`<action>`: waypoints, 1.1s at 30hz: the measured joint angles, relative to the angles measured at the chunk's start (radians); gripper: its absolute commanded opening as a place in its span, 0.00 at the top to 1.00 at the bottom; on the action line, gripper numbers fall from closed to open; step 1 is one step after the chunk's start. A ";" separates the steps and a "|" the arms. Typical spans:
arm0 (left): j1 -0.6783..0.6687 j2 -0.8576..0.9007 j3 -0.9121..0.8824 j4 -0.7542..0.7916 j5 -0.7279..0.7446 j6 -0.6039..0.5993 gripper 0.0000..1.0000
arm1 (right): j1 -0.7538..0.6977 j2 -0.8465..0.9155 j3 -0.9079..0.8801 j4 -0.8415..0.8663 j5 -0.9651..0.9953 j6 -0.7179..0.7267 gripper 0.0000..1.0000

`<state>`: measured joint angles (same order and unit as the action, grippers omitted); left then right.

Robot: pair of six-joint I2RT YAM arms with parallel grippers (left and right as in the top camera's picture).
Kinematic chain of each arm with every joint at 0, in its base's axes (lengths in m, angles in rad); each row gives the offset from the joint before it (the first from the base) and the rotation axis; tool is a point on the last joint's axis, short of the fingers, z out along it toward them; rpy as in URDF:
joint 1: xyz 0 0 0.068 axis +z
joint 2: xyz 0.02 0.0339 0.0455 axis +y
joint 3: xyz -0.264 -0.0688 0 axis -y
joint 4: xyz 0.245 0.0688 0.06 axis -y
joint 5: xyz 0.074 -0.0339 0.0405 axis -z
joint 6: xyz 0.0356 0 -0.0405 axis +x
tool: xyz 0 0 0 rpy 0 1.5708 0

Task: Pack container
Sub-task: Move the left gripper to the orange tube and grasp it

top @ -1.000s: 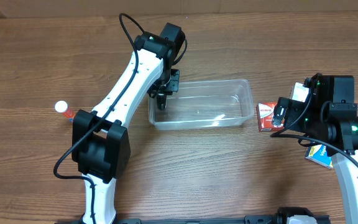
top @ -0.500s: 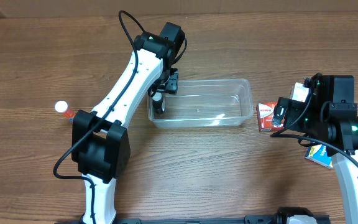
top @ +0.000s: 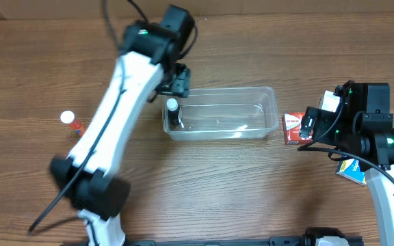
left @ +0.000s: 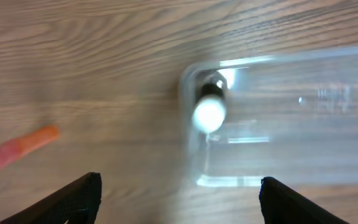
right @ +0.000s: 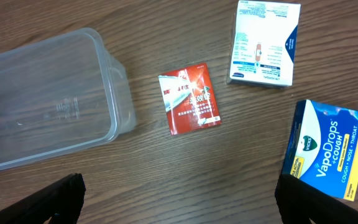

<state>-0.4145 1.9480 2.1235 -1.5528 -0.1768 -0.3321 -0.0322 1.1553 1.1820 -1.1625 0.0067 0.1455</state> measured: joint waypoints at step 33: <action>0.746 -0.105 -0.496 0.299 0.117 0.130 0.08 | 0.000 0.000 0.002 0.000 -0.003 0.004 0.00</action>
<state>0.3317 1.8431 1.6272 -1.2541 -0.0593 -0.2020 -0.0322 1.1553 1.1839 -1.1622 0.0036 0.1497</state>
